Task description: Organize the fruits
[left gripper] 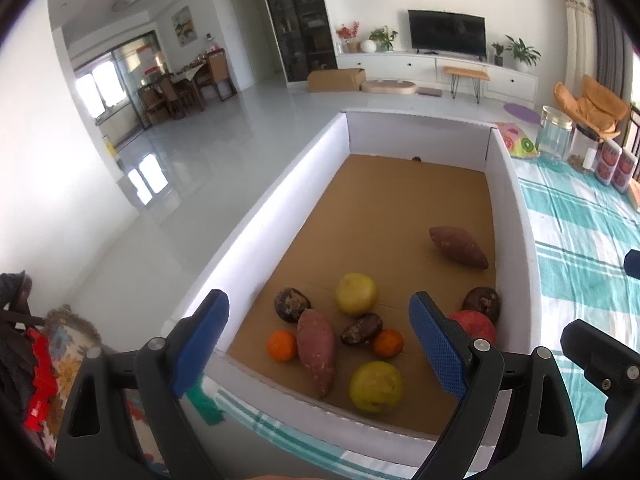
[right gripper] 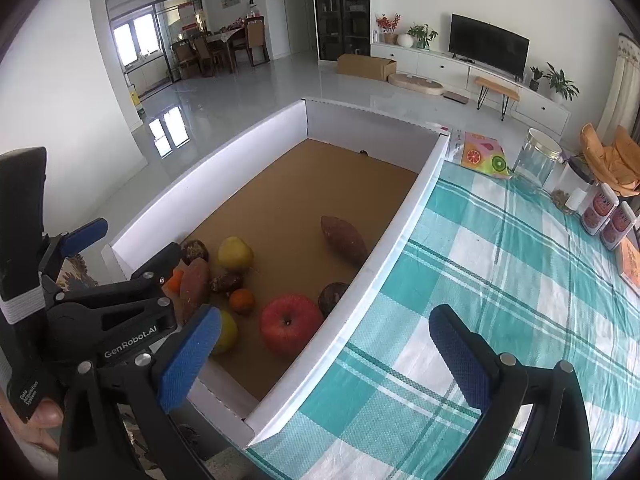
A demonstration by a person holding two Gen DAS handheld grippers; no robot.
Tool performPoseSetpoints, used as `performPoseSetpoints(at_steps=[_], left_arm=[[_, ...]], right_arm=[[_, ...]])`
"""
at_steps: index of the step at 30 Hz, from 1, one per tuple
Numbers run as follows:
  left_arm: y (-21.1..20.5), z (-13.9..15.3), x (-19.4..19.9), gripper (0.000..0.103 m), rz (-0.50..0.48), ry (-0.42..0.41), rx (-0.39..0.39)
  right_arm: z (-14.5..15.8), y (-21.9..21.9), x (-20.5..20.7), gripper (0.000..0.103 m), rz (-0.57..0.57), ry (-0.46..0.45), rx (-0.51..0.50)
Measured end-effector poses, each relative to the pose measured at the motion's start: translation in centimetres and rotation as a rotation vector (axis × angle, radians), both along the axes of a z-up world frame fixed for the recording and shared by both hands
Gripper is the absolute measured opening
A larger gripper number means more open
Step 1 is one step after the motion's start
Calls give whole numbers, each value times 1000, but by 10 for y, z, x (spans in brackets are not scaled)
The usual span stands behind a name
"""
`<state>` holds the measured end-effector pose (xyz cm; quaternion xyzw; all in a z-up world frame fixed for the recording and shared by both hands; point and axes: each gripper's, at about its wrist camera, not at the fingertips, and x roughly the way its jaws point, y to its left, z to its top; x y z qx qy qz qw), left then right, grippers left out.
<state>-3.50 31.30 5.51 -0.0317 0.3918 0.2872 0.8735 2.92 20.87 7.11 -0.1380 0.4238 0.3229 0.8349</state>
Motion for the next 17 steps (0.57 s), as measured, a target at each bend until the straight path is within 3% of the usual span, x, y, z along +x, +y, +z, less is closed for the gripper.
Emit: performPoseSetpoints(at_steps=[12, 17], left_arm=[[11, -5, -7, 93, -5, -30, -103], [11, -3, -10, 93, 1, -47, -59]], right_arm=[[-3, 10, -5, 103, 8, 22, 0], [-3, 17, -9, 103, 26, 24, 2]])
